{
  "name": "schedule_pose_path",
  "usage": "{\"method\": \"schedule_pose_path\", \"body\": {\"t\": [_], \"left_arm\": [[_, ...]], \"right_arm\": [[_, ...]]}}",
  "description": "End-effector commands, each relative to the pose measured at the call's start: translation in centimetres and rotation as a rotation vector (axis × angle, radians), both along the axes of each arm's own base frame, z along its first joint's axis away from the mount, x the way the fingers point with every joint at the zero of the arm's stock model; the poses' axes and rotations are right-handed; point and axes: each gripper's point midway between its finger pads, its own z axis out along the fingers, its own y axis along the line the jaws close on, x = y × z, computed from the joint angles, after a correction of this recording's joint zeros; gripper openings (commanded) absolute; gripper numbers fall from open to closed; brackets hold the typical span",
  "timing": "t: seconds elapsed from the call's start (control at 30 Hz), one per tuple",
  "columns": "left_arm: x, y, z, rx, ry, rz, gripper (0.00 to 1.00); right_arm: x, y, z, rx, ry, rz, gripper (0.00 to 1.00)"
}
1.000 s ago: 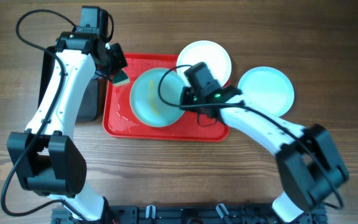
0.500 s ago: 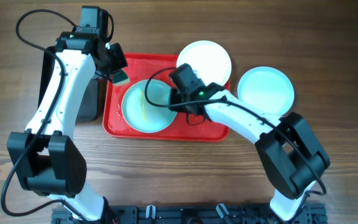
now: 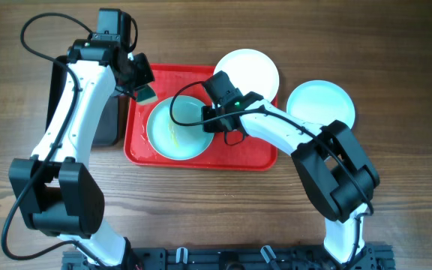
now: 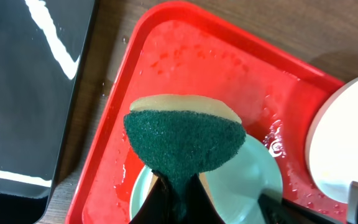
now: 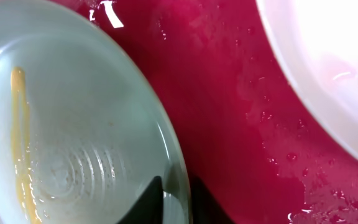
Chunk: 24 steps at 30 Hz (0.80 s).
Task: Clean dirty plates on tray and stack at the side
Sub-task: 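Scrub the light-blue plate with the sponge in the left gripper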
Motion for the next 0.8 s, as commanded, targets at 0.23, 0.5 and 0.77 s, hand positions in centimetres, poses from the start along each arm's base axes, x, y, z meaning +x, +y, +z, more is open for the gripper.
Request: {"method": "schedule_pose_path", "body": {"t": [0.23,0.5,0.77], "left_arm": [[-2.7,-1.7,-5.2,-0.087,0.104,-0.038,0.04],[-5.4,-3.8,-10.1,-0.076,0.142,-0.102,0.04],[-8.4,-4.0,-14.7,0.066,0.139,-0.175,0.04]], "right_arm": [[0.4,0.8,-0.2,0.037,0.02,-0.042,0.05],[0.3,1.0,-0.2,0.053,0.032,-0.046,0.04],[0.3,1.1,-0.1,0.055,0.03,-0.042,0.04]]}}
